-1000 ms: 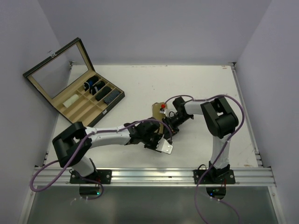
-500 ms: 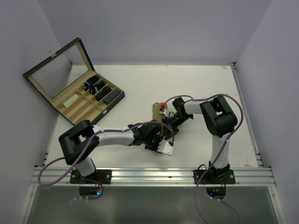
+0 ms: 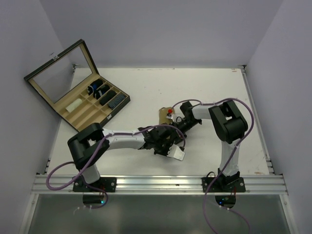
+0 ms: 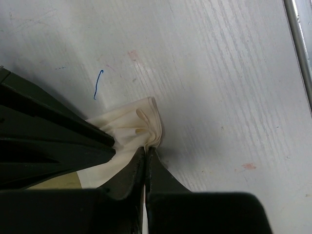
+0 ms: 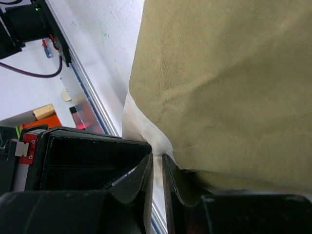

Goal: Roll the underwear

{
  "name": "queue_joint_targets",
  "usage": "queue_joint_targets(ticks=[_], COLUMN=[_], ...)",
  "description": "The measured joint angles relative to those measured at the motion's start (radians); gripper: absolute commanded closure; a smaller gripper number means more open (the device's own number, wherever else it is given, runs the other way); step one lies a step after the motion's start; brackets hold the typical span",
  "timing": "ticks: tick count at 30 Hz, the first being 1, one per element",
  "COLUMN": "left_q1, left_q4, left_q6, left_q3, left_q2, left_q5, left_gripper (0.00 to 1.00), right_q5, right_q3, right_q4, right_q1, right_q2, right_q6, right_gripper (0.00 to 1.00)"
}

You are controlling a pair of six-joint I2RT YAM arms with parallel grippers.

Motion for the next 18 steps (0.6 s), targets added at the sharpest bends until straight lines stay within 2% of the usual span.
queue_joint_targets(ticks=[1, 4, 8, 12, 18], left_q1=[0.002, 0.025, 0.110, 0.216, 0.340], left_q4=[-0.010, -0.058, -0.181, -0.377, -0.731], left_q6=[0.000, 0.000, 0.001, 0.023, 0.117], left_q3=[0.006, 0.040, 0.138, 0.299, 0.547], left_q2=[0.003, 0.022, 0.094, 0.236, 0.503], left_q5=[0.006, 0.054, 0.219, 0.433, 0.727], left_gripper=[1.00, 1.00, 1.00, 1.00, 1.00], right_q5=[0.001, 0.014, 0.062, 0.100, 0.110], right_q3=[0.000, 0.000, 0.010, 0.021, -0.085], right_q4=[-0.002, -0.006, -0.002, -0.010, -0.029], right_q1=[-0.005, -0.043, -0.160, -0.246, -0.237], right_q2=[-0.005, -0.037, -0.148, -0.303, -0.568], right_q6=[0.000, -0.009, -0.057, -0.164, -0.377], right_gripper=[0.79, 0.65, 0.49, 0.47, 0.52])
